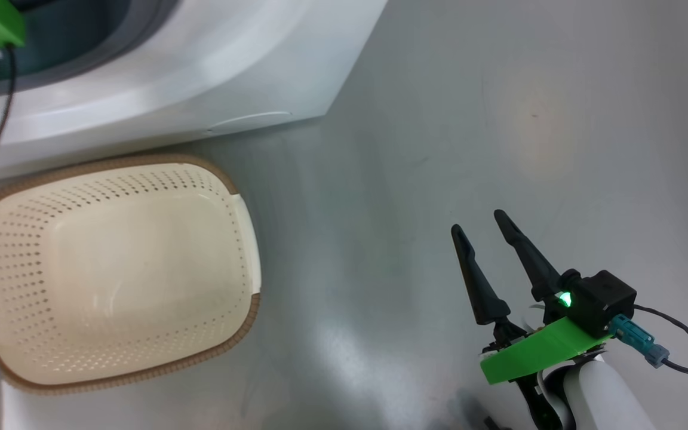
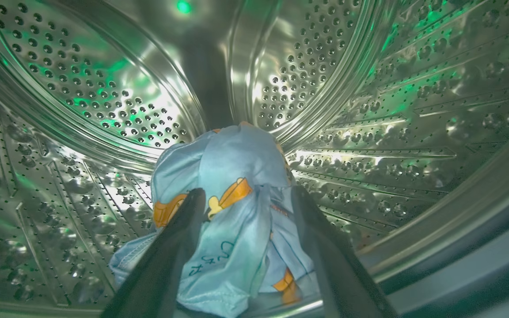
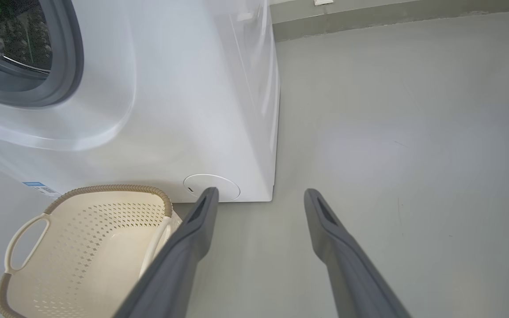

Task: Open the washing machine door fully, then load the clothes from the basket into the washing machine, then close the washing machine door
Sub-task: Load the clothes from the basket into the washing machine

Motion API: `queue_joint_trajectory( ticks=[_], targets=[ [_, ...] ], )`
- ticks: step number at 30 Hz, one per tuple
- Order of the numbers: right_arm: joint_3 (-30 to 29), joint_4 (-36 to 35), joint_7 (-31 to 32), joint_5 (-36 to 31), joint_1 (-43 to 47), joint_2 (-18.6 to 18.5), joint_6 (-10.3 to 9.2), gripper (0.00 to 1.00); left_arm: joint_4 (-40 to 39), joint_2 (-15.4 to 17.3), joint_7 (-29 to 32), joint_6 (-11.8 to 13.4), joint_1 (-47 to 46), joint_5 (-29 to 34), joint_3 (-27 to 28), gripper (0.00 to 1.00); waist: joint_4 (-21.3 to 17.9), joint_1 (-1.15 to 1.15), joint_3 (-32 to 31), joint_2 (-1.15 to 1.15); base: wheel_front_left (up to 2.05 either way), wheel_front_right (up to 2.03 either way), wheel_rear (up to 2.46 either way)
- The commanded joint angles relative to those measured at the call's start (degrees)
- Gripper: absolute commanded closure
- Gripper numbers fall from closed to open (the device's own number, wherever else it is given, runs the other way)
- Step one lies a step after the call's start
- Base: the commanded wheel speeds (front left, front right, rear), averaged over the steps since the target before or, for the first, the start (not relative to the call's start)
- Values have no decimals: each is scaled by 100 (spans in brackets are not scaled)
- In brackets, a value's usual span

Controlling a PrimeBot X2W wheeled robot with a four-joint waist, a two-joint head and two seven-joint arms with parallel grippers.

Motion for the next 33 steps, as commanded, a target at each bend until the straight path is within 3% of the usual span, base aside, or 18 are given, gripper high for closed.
queue_joint_trajectory(
  ticks=[1, 16, 33],
  targets=[
    [94, -84, -69, -14, 41, 6, 9, 0, -115, 197, -29, -3, 132, -25, 73, 0, 72, 0, -81, 0, 0, 0, 0],
    [-87, 39, -69, -150, -2, 6, 9, 0, -641, -112, -29, -31, 1285, -111, 209, 0, 510, 0, -801, 0, 0, 0, 0],
    [-262, 82, -69, -210, 333, 6, 9, 0, -2410, -275, -29, 43, 3236, 195, 578, 0, 927, 0, -1936, 0, 0, 0, 0]
  ],
)
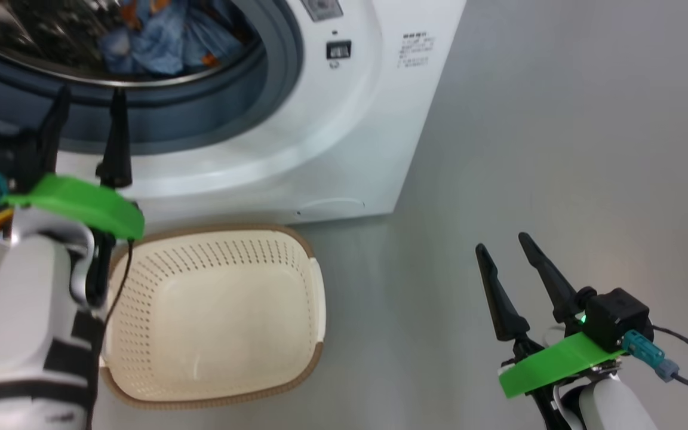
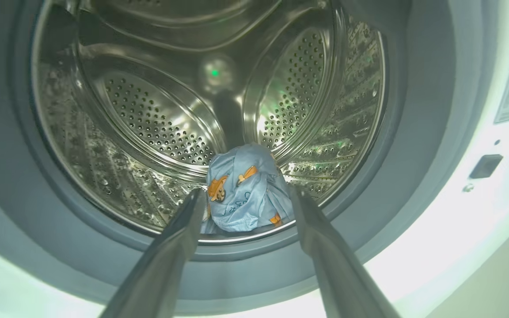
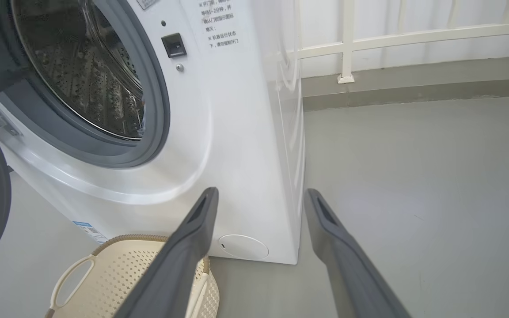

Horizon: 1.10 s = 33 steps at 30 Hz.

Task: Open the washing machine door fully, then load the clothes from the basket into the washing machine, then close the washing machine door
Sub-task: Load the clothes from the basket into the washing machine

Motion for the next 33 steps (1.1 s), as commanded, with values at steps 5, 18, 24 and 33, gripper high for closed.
queue_joint_trajectory(
  ticks=[5, 18, 24, 33],
  targets=[
    [124, -111, -69, -70, 233, 11, 9, 0, -1033, 191, -31, 142, 875, 208, 391, 0, 144, 0, -618, 0, 0, 0, 0],
    [91, -157, -69, -55, 605, -46, 9, 0, -2346, 48, -31, 323, 2718, 429, 593, 0, 233, 0, -1290, 0, 0, 0, 0],
    [110, -232, -69, -62, 695, -86, 9, 0, -2821, -86, -31, 444, 3434, 430, 695, 0, 224, 0, -1384, 0, 0, 0, 0],
    [51, -315, -69, -93, 1007, -217, 9, 0, -3411, -368, -31, 674, 4690, 470, 796, 0, 224, 0, -1786, 0, 0, 0, 0]
  ],
)
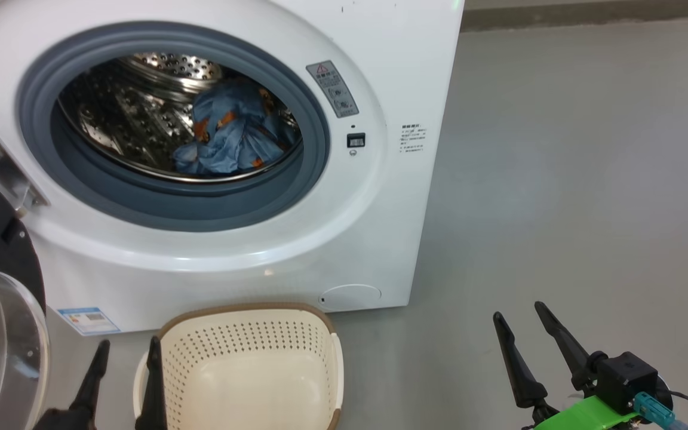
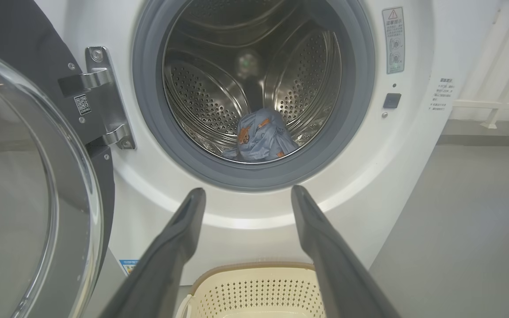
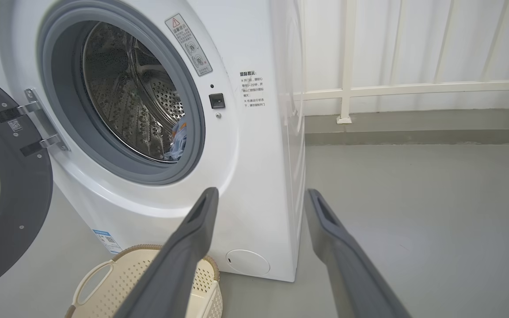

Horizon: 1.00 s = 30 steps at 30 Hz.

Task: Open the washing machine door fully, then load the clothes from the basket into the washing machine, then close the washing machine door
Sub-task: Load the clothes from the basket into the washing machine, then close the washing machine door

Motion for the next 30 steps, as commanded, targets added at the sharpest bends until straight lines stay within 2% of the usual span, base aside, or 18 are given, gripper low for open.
queue_joint_trajectory(
  ticks=[1, 11, 30],
  targets=[
    [107, -166, -69, -44, -32, -38, 9, 0, -207, 55, -33, 28, -52, -21, 220, 0, 0, 0, -115, 0, 0, 0, 0],
    [47, -274, -26, -104, 77, -66, 9, 0, -452, -28, -33, 182, 292, -11, 332, 0, -28, 0, -250, 0, 0, 0, 0],
    [-21, -305, 14, -146, 57, -39, 9, 0, -486, -72, -33, 158, 259, 10, 267, 0, 6, 0, -251, 0, 0, 0, 0]
  ],
)
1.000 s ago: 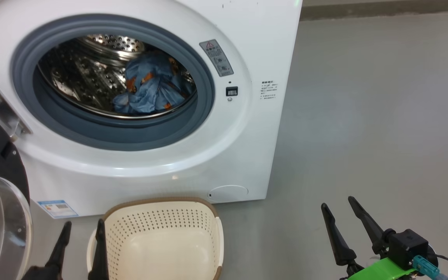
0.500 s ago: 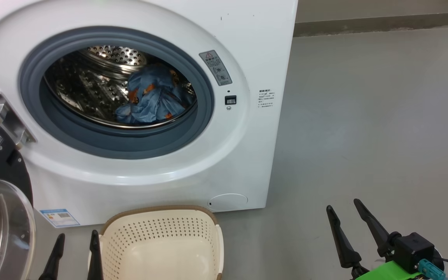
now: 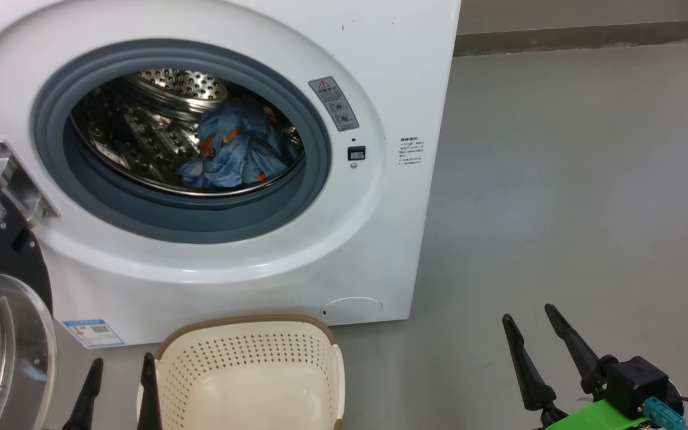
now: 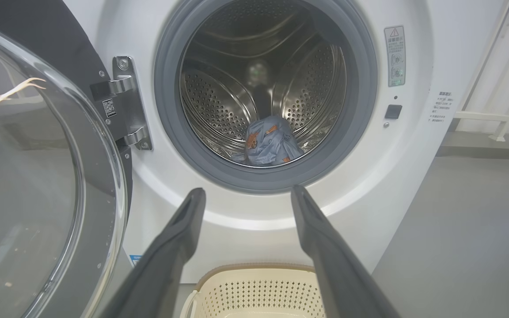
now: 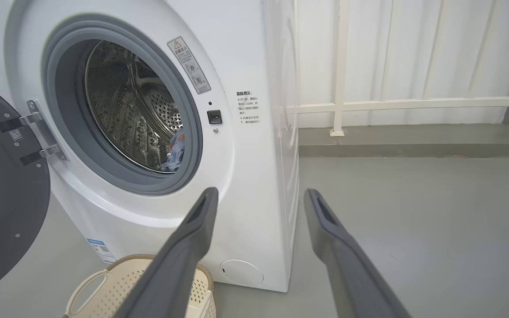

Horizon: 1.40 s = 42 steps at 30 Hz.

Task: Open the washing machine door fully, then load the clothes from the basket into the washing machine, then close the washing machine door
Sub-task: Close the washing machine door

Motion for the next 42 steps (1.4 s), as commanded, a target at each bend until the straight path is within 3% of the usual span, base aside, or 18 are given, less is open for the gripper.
queue_joint_trajectory(
  ticks=[1, 16, 33, 42],
  targets=[
    [106, -144, -1, -99, -95, -20, 9, 0, -181, 22, -36, 8, -162, 43, 170, 0, -1, 0, -2, 0, 0, 0, 0],
    [110, -130, 20, -30, -123, -5, 9, 0, -159, 7, -36, 14, -216, 23, 218, 0, 3, 0, 53, 0, -17, 17, 0],
    [39, -83, -26, -23, -161, 25, 9, 0, -208, -18, -36, 4, -431, 54, 243, 0, 40, 0, 163, 0, -165, 165, 0],
    [30, -41, -48, -48, -170, 37, 9, 0, -198, -34, -36, -38, -448, 89, 212, 0, 73, 0, 110, 0, -69, 69, 0]
  ],
)
